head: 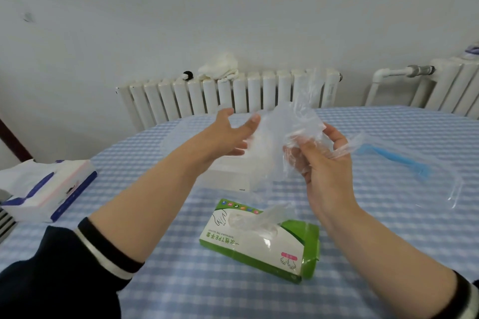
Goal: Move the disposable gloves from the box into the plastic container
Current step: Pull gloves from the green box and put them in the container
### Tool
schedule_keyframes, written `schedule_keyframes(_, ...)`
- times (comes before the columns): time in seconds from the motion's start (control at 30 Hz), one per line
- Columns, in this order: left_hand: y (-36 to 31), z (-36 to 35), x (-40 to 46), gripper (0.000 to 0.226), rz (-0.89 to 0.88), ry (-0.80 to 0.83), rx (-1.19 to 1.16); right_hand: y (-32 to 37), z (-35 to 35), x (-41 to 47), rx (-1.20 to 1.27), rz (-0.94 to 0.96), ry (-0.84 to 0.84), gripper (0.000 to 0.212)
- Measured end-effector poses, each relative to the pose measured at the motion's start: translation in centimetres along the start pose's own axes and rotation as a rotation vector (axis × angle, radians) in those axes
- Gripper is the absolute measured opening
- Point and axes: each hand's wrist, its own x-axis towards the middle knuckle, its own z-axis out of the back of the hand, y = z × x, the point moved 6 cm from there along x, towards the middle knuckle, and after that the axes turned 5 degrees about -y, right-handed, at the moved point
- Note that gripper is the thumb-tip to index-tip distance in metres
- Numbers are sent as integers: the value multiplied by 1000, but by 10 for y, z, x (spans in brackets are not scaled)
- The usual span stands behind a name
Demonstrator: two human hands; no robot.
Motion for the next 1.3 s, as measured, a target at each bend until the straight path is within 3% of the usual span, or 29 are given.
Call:
schedule_keyframes(0.1,2,-12,-2,87,-51,71,149,-4,0,1,36,-16,-2,44)
schedule_keyframes(0.27,-2,17,25,71,-57,-56,123,-9,9,5,-31,-78,-61,48)
schedule_keyframes(0.43,6,56,59,65,25,-79,389,-16,14,11,-121,-146,-81,46)
schedule_keyframes(0.7,18,77,80,55,63,-69,1022,-20,18,13,-206,-183,-88,41)
schedule_keyframes(0.93,24,66,77,26,-51,-26,1544,-20,19,13,-228,-176,-83,37)
schedule_keyframes(1.07,-7,67,66,16,-245,-242,1528,-21,19,13,-234,-171,-76,36)
schedule_keyframes(1.1,-13,64,64,14,-263,-197,1442,-21,18,14,-238,-168,-74,35)
schedule_keyframes(1.2,-1,34,57,33,-81,252,1187,-21,19,14,-253,-160,-68,32)
schedule_keyframes(1.3,27,7,62,71,40,488,1311,-23,18,13,-275,-158,-56,29)
